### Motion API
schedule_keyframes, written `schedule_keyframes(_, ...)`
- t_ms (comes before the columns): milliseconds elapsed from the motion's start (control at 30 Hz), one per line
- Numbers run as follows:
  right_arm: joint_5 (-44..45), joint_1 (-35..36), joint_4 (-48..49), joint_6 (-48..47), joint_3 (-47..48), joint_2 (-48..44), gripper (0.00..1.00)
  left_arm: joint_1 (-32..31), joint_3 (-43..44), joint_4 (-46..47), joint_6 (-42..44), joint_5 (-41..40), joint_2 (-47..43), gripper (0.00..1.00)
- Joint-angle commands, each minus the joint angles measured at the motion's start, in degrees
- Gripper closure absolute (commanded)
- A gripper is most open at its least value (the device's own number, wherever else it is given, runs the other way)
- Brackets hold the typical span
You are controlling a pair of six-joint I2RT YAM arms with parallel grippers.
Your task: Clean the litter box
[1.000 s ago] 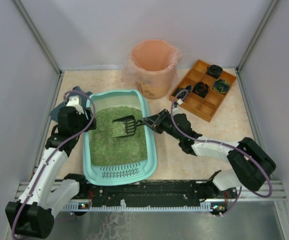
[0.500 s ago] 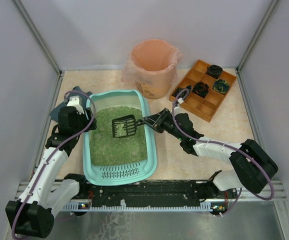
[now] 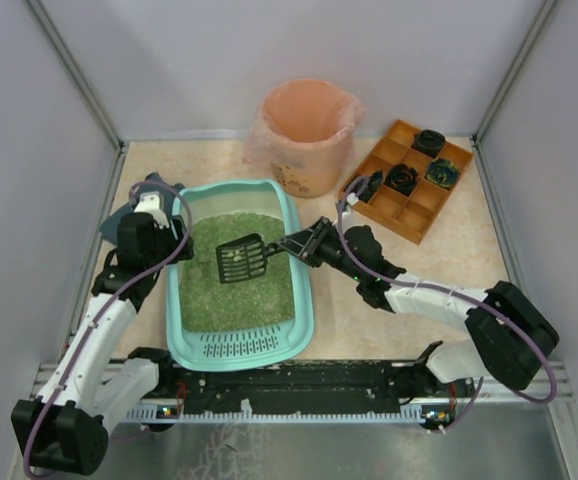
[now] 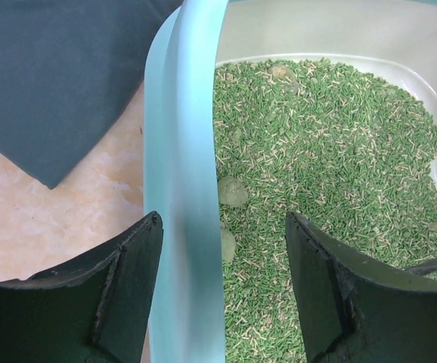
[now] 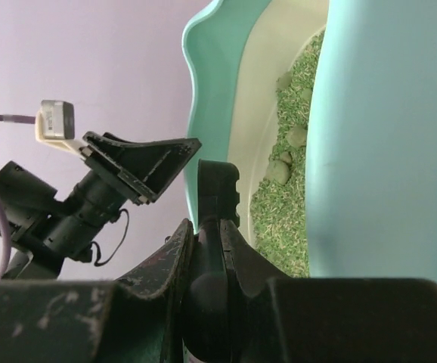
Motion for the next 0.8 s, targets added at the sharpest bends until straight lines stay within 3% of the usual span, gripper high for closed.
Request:
schedule_keyframes(0,5.0,-0.9,2.2,0.2,-1.5,-4.1,1.00,-0.2,2.0,-1.3,-0.2,0.5,0.6,0.29)
schedule_keyframes(67,3.6,0.1,0.4,-3.0,1.5,-3.8,1.00,-0.2,1.4,-0.7,-0.2,0.3,0.0,0.29)
schedule_keyframes(167,2.6,3.1,-9.9,-10.7,8.8,-1.2,1.00,-0.3,0.1,1.9,0.3,1.1,-0.8,0.29)
schedule_keyframes(500,26.3,9.5,-42.3,-26.2,29.3,6.2,1.00,-0.2,0.5,-0.8,-1.8,0.4,-0.9,0.29)
schedule_keyframes(633,35.5,14.3,-48.9,-31.5,39.0,12.3,1.00,-0.2,2.3,-4.4,-3.2,-0.6,0.7,0.29)
schedule_keyframes(767,35.9,14.8,-45.1,-31.7,42.6,16.6,1.00,-0.2,2.2,-5.9,-2.7,-2.5,0.2,0.30)
